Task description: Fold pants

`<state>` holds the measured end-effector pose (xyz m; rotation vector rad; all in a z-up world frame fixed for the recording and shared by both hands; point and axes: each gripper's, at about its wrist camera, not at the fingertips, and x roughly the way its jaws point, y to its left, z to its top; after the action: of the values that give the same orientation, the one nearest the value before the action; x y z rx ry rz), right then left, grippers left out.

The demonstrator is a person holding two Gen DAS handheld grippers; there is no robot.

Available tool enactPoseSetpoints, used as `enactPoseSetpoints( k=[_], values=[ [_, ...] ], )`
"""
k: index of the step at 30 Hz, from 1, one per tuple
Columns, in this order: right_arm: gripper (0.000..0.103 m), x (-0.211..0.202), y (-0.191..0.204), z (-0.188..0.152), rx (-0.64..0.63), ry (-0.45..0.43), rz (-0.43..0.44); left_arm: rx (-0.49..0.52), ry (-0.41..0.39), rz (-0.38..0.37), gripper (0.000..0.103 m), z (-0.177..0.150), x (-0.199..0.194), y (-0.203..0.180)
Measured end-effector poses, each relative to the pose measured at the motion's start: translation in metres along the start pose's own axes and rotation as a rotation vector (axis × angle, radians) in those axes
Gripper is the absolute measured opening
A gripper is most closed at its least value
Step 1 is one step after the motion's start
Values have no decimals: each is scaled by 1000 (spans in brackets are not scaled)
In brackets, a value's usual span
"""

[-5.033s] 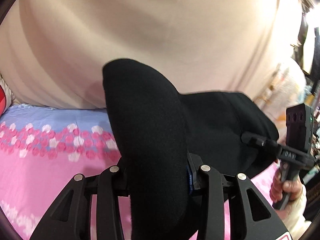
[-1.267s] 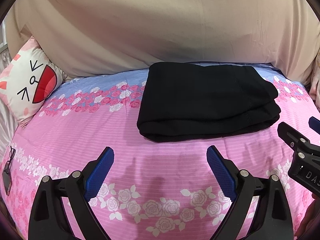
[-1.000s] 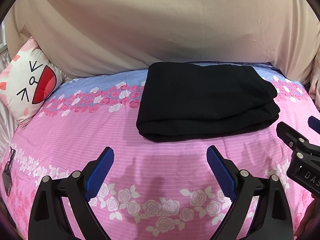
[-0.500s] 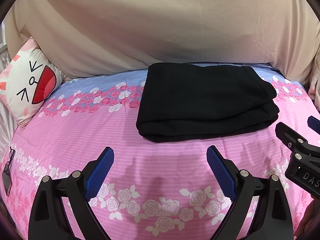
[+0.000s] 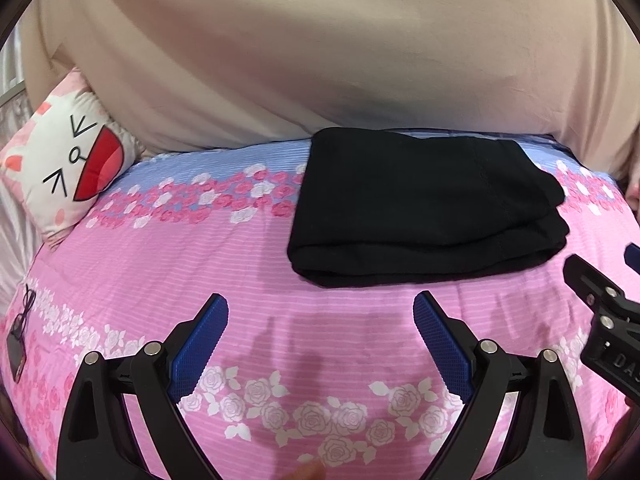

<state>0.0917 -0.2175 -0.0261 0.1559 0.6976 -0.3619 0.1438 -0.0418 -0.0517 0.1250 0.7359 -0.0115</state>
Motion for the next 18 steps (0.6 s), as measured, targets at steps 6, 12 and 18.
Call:
enactPoseSetpoints(
  k=[6,12,18],
  values=[
    [94,-1,-1,0,-4,-2,-1,-2,17,-49,92,1,4,3],
    [94,-1,-1,2,-5,-2,-1,32,18,-80,92,0,4,-4],
    [94,-1,-2,2,-9,-2,0,54,8,-84,92,-2,1,-9]
  ],
)
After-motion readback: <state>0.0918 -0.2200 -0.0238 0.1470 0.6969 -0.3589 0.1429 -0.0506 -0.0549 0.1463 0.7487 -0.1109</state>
